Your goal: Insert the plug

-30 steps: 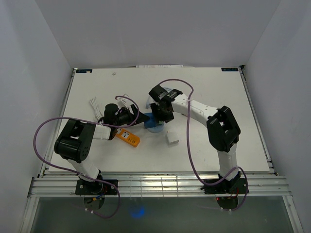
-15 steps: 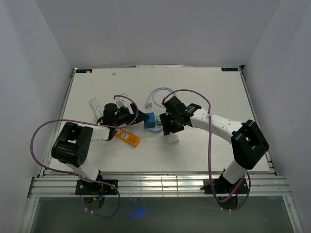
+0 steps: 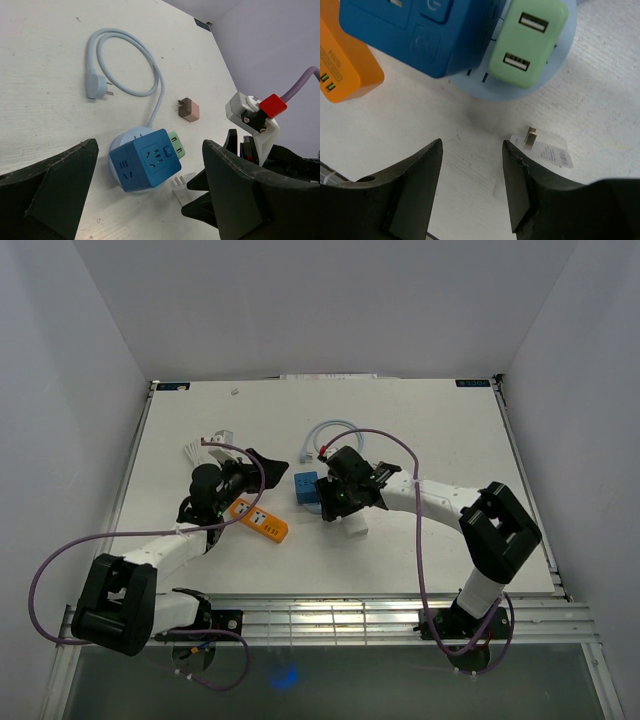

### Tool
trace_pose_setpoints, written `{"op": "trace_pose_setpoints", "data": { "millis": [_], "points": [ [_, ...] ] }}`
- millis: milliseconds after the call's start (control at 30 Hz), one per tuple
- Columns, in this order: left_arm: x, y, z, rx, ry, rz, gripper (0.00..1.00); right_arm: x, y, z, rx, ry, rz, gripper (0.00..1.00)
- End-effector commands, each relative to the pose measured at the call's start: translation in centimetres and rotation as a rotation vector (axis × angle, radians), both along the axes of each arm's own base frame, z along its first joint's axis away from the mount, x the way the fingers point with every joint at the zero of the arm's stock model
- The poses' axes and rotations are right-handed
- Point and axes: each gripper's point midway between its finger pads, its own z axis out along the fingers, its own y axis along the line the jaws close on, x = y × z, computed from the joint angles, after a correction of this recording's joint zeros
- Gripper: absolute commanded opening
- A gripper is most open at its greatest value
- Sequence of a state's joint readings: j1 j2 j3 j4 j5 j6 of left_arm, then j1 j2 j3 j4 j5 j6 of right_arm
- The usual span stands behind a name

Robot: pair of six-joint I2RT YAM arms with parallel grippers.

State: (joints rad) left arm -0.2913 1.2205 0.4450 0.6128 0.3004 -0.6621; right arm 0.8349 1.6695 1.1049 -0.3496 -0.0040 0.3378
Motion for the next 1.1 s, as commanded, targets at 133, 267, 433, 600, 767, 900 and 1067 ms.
{"op": "trace_pose_setpoints", "data": {
  "millis": [133, 267, 433, 600, 767, 900, 1067],
  "points": [
    [0.3, 1.7, -0.2, 0.03, -0.006, 0.101, 0.96, 2.1, 2.0, 0.1, -0.002, -0.05, -0.012, 0.57],
    [0.4, 1.4, -0.4, 0.03, 0.003, 0.089, 0.96, 2.2, 2.1, -0.5, 0.001, -0.054, -0.029, 0.57],
    [0.4, 1.3, -0.6, 0.033, 0.009, 0.081, 0.96, 3.4, 2.0, -1.6, -0.037, -0.069, -0.098, 0.57],
    [0.4, 1.7, -0.4, 0.035, -0.002, 0.104, 0.96, 6.5, 3.7, -1.7, -0.047, -0.12, -0.122, 0.56],
    [0.4, 2.3, -0.4, 0.043, -0.012, 0.133, 0.96, 12.7, 7.3, 1.8, 0.047, -0.202, -0.126, 0.56],
    [0.6, 2.7, -0.8, 0.052, 0.002, 0.162, 0.96, 16.6, 8.7, 5.6, 0.108, -0.249, -0.125, 0.56],
    [0.8, 3.1, -1.2, 0.068, 0.027, 0.185, 0.98, 15.8, 6.8, 9.0, 0.098, -0.297, -0.095, 0.59]
  ]
}}
